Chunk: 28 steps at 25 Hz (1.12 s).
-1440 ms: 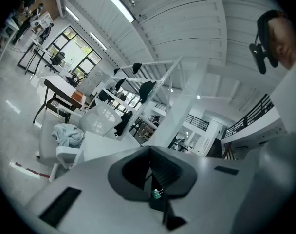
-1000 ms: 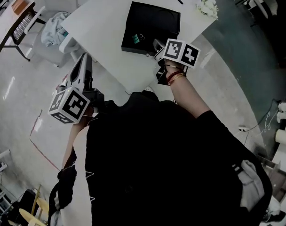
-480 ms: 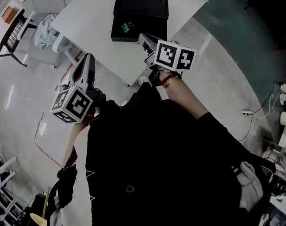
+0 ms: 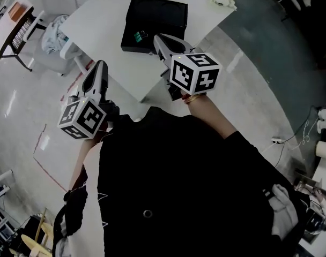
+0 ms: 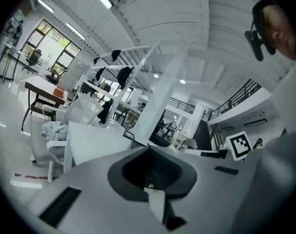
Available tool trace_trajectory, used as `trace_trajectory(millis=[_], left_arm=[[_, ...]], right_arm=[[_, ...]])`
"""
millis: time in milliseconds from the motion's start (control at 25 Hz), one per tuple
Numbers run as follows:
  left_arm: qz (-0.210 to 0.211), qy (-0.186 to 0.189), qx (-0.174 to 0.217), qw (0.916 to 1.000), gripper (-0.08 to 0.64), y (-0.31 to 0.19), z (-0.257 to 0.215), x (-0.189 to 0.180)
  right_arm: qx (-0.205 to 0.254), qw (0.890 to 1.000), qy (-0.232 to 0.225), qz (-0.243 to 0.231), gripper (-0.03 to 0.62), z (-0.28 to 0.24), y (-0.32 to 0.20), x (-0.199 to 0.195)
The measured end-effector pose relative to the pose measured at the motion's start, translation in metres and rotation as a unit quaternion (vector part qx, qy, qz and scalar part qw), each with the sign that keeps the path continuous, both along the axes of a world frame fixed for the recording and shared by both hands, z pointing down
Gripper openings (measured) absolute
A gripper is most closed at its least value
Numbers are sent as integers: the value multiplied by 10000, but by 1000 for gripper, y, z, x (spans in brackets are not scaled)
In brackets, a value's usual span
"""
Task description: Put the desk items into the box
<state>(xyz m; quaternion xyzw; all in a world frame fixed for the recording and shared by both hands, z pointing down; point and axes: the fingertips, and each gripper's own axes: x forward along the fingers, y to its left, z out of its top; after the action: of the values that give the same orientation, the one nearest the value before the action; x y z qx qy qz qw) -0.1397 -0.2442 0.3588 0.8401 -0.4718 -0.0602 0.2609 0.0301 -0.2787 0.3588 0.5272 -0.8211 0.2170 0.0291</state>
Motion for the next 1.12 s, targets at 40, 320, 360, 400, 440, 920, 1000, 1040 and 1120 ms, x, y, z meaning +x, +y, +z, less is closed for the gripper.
trace_trajectory(millis=[40,320,360,400,440,920,1000,1040,1120], left_arm=[[-99,13,14,9999,9,1,-2,1],[-565,26,3,9984,9,16,-5,22],[-604,18,-4,9982,9,17,-5,25],[-643,11,-7,9979,9,19,-4,29],[-685,5,-6,9977,9,21,-4,31],[-1207,1,17,9927,9,53,1,64],[-1270,30,-7,9919,9,59,4,70],[-1298,42,-12,9915,9,61,4,73],[-1342,51,-8,9909,9,65,6,79]], right_arm=[[-36,10000,62,-66,5,2,-1,3],[-169,9979,281,-557,5,7,-6,22],[-166,9975,299,-618,5,7,-6,24],[-162,9971,313,-672,5,7,-5,26],[-162,9967,322,-727,5,8,-5,27],[-178,9905,400,-1306,5,20,15,50],[-194,9894,434,-1369,5,22,19,55],[-205,9890,449,-1398,5,24,21,58],[-225,9880,468,-1455,5,27,26,62]])
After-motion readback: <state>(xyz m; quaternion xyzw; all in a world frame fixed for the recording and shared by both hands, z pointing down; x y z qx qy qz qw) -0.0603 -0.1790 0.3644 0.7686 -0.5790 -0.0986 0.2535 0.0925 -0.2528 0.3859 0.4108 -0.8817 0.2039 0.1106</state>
